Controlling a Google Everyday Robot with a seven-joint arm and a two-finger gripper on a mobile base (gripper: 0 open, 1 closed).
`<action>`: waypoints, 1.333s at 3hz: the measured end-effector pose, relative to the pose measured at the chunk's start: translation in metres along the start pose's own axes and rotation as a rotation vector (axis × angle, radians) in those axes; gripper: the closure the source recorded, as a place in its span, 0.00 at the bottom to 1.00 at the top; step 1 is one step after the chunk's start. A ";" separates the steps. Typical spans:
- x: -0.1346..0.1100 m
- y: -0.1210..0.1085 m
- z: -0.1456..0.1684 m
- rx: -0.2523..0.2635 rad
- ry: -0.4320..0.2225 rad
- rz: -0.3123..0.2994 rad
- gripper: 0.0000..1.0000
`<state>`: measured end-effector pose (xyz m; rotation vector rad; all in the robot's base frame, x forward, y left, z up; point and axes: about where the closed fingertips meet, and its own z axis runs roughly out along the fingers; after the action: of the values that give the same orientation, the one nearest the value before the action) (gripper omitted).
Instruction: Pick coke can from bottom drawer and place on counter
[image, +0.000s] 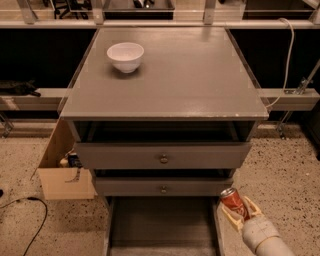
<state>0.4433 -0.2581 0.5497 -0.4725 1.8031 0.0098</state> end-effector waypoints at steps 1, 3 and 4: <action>-0.054 -0.027 -0.007 0.041 -0.078 -0.034 1.00; -0.200 -0.063 -0.047 0.146 -0.303 -0.127 1.00; -0.207 -0.065 -0.045 0.146 -0.314 -0.141 1.00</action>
Offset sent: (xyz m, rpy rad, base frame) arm 0.0131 -0.0240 0.3292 -0.0923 -0.5557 -0.0719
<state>0.4650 -0.2646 0.7704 -0.4644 1.4493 -0.1374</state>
